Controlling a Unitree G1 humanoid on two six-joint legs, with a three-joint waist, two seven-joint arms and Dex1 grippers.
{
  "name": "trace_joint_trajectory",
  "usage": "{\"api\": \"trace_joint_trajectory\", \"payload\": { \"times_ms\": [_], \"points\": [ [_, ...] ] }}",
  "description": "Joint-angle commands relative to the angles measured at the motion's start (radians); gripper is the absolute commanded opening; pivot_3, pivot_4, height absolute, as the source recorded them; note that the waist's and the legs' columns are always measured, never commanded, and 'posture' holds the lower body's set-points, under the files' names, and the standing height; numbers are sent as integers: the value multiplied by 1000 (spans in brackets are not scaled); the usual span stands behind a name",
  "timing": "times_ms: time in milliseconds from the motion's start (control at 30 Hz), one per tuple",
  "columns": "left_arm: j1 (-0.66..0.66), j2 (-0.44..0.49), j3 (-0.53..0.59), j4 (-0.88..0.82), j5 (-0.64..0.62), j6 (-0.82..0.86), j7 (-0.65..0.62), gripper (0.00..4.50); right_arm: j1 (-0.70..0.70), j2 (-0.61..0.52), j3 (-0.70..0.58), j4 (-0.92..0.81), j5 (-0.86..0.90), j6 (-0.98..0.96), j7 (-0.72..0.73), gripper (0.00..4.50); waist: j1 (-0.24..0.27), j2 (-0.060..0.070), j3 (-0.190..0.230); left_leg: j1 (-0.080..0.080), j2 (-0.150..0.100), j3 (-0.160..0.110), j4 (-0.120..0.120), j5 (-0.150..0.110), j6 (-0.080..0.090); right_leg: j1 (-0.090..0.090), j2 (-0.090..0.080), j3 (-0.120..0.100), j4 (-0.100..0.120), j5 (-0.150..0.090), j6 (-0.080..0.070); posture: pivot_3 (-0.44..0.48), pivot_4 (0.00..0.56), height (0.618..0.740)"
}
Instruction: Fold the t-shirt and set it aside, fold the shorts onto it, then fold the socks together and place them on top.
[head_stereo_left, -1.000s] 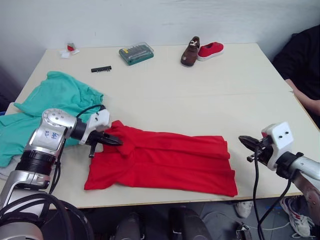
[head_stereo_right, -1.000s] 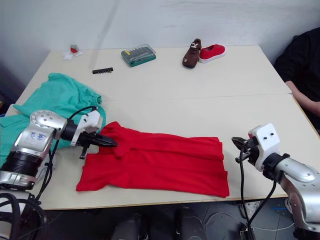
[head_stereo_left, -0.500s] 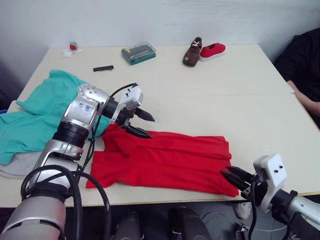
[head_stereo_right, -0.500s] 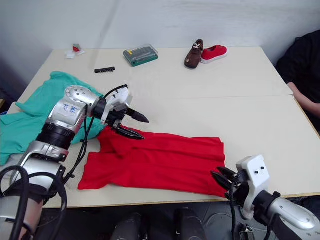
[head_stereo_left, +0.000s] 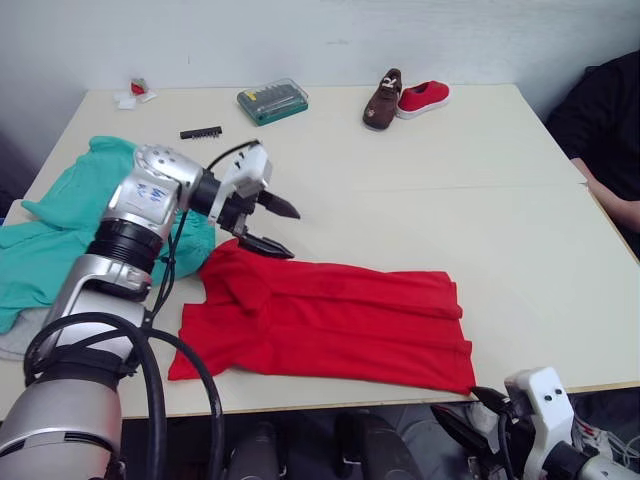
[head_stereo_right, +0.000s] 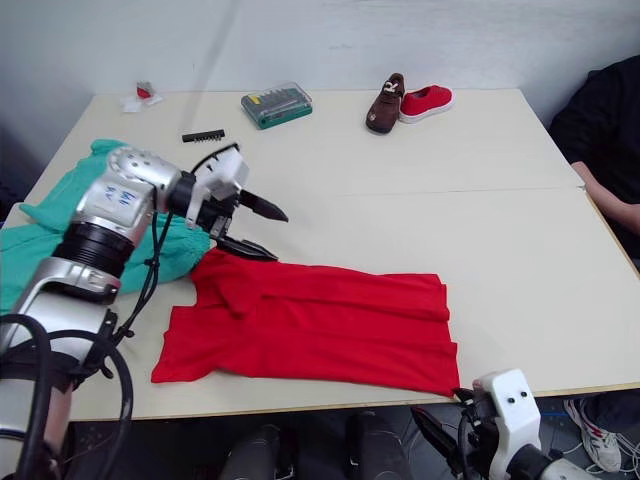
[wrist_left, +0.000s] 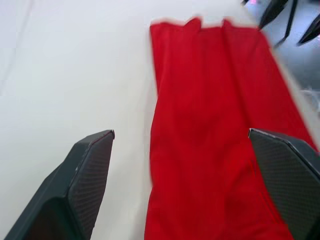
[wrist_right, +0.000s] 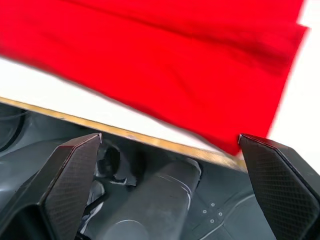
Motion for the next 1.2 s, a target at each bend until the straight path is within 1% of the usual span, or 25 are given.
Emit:
{"api": "trace_joint_trajectory", "payload": {
  "times_ms": [33, 133, 200, 333, 367, 467, 533, 600, 700, 800, 867, 1067, 1167, 1200],
  "points": [
    [32, -31, 17, -61, -3, 27, -95, 4500, -4, -4, 14, 3, -18, -96, 70, 4482, 1, 0, 0, 0, 0, 0, 1, 0, 0, 0, 0, 0, 0, 0, 0, 0, 150, 740],
    [34, -64, 16, -52, 26, 12, -68, 4500, -62, -32, -2, 19, -27, -132, 88, 4482, -1, -1, 0, 0, 0, 0, 4, 0, 0, 0, 0, 0, 3, 1, 1, 0, 150, 740],
    [45, -63, 18, -78, 25, 1, -98, 4500, -148, -69, -14, 52, -23, -125, 78, 4482, -4, -2, 1, -1, 0, 0, 6, 1, 1, 0, 1, 0, 3, 2, 0, 0, 150, 740],
    [64, -31, 15, -164, -38, 55, -112, 4500, -391, -173, 18, 175, -35, -77, 65, 4482, -5, -2, 1, -1, 0, 0, 7, 1, 1, 0, 1, 1, 3, 3, 0, 0, 150, 740],
    [68, -25, 12, -176, -43, 63, -112, 4500, -433, -193, 29, 201, -41, -69, 67, 4482, -2, -1, 2, -1, 0, 0, 7, 1, 1, 0, 1, 1, 3, 3, 0, 0, 150, 740],
    [92, -10, 12, -201, -29, 51, -112, 4500, -664, -276, 135, 352, -113, -32, 71, 4482, -2, 0, 2, 0, 0, 0, 7, 1, 1, 0, 1, 0, 4, 3, 0, 0, 150, 740],
    [110, -4, 16, -217, -20, 44, -109, 4500, -825, -304, 221, 478, -166, -6, 72, 4482, -2, 1, 3, -1, 0, 1, 8, 1, 1, 0, 1, 1, 4, 3, 0, 0, 150, 740],
    [124, -3, 22, -237, -20, 50, -100, 4500, -932, -308, 287, 577, -216, 3, 76, 4482, -1, 3, 4, -1, 0, 1, 10, 1, 1, 0, 1, 1, 5, 3, 0, 0, 150, 740],
    [145, -3, 28, -273, -25, 63, -84, 4500, -1060, -290, 354, 680, -254, 31, 85, 4482, 3, 3, 4, -3, 1, 0, 10, 1, 1, -1, 1, 0, 5, 3, 0, 0, 150, 740],
    [164, 2, 33, -296, -22, 62, -73, 4500, -1150, -287, 404, 731, -264, 76, 114, 4482, 1, 4, 5, -4, 0, 1, 11, 1, 2, -2, 1, 0, 5, 3, 0, 0, 150, 740],
    [171, 3, 38, -302, -20, 63, -67, 4500, -1181, -302, 431, 735, -261, 111, 150, 4482, 1, 5, 5, -4, 0, 1, 11, 1, 2, -2, 0, 0, 5, 3, 0, 0, 150, 740],
    [174, 2, 47, -298, -10, 58, -53, 4500, -1188, -342, 460, 670, -225, 197, 246, 4482, 1, 5, 5, -4, 0, 1, 12, 1, 2, -2, 0, 0, 6, 3, 0, 0, 150, 740],
    [171, 1, 48, -290, -1, 50, -49, 4500, -1199, -345, 473, 689, -255, 206, 245, 4482, -1, 5, 5, -4, 1, 1, 12, 1, 2, -2, 0, 0, 6, 3, 0, 0, 150, 740],
    [170, 1, 48, -287, 3, 45, -48, 4500, -1205, -345, 485, 708, -281, 189, 240, 4308, -2, 5, 5, -4, 1, 1, 12, 1, 2, -2, 0, 0, 6, 3, 0, 0, 150, 740]
  ]
}}
